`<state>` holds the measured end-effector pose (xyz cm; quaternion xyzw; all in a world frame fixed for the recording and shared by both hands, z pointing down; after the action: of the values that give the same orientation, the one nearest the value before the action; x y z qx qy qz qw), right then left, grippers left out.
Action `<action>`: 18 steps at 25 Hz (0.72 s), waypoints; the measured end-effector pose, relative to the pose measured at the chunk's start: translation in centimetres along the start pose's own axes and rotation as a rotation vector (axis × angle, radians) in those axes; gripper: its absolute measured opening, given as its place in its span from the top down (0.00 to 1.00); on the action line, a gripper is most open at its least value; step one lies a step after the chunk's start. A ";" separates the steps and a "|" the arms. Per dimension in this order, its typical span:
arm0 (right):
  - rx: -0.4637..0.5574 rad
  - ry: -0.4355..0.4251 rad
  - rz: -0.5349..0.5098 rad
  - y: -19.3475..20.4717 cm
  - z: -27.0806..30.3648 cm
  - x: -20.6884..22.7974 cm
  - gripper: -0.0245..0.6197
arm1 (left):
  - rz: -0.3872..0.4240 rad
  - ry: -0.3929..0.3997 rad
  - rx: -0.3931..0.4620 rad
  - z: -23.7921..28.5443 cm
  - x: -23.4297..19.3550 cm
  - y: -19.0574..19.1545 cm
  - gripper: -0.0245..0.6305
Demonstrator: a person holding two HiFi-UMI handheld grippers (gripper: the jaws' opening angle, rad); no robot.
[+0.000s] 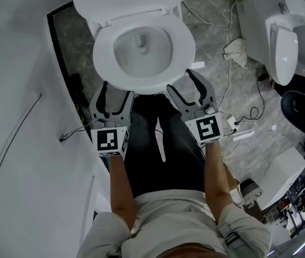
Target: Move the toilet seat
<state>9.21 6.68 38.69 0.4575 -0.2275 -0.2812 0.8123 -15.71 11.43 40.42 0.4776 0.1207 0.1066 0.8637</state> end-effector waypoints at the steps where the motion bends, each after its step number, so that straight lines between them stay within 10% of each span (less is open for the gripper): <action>1: 0.003 0.000 0.001 -0.2 0.1 0.1 0.50 | -0.002 -0.001 0.003 0.1 -0.1 -0.2 0.45; 18: 0.021 0.035 0.013 -2.4 0.9 1.3 0.51 | -0.034 -0.008 0.041 0.9 -1.3 -2.9 0.47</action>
<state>9.02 4.25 37.15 0.4693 -0.2192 -0.2655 0.8131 -16.47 8.79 38.57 0.4937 0.1278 0.0874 0.8558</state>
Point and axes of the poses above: the fingertips, and each gripper's own axes: z forward along the fingers, x to its right, y out of its underside, the point moved 10 cm from there along -z, backward along the fingers, and after that the axes turned 3 degrees about z, right-handed, at the moved point
